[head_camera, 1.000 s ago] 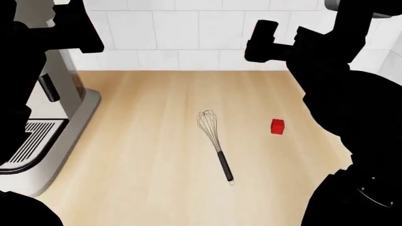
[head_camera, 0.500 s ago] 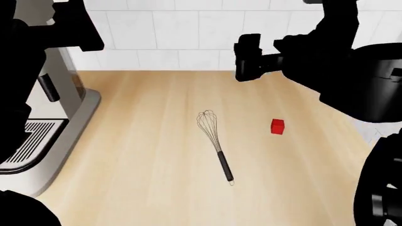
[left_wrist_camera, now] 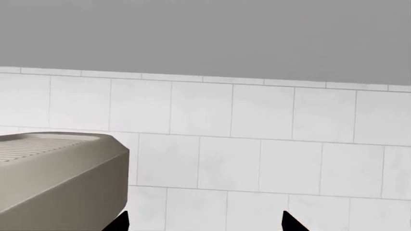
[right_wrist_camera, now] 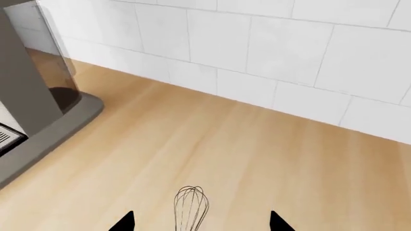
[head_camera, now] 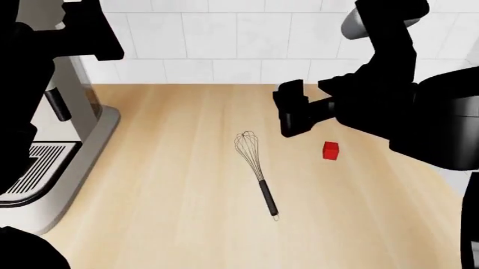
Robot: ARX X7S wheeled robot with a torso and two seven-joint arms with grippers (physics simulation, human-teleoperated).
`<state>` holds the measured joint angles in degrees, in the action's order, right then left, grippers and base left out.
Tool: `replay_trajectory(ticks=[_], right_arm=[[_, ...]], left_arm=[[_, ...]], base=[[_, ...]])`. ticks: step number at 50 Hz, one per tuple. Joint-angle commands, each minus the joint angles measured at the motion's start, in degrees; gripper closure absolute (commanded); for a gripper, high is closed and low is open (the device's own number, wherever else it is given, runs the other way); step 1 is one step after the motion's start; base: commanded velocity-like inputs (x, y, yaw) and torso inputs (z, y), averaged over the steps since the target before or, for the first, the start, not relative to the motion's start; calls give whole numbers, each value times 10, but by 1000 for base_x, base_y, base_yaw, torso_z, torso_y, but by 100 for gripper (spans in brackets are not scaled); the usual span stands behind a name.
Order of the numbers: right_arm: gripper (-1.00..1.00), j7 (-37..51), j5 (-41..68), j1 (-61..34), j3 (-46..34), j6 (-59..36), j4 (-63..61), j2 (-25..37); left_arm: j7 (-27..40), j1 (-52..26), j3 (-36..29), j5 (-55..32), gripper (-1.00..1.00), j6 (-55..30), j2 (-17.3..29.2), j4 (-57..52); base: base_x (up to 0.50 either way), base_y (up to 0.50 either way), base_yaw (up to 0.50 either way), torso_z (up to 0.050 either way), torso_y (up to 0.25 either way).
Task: Pick the whisk from the counter and place it in the cabinet.
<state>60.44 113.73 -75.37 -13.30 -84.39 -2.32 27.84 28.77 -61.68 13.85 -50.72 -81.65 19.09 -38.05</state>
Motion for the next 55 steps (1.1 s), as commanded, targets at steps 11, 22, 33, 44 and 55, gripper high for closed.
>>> replay_trajectory(ticks=[11, 22, 33, 44, 55], right_arm=[[-100, 144, 136, 35, -78, 127, -20, 28], [-100, 159, 139, 39, -91, 153, -8, 27], [-100, 155, 138, 37, -96, 158, -9, 30], [-100, 199, 141, 23, -102, 174, -86, 41], [-100, 200, 139, 18, -113, 169, -116, 48]], left_arm=[[11, 4, 3, -16, -100, 5, 3, 1], [19, 5, 4, -25, -100, 6, 6, 1], [24, 6, 2, -32, -100, 10, 9, 3], [28, 7, -2, -36, -100, 17, 13, 5], [37, 9, 1, -48, -100, 15, 14, 2]], base=[[0, 0, 0, 0, 0], [0, 0, 0, 0, 0], [0, 0, 0, 0, 0], [0, 0, 0, 0, 0], [0, 0, 0, 0, 0]])
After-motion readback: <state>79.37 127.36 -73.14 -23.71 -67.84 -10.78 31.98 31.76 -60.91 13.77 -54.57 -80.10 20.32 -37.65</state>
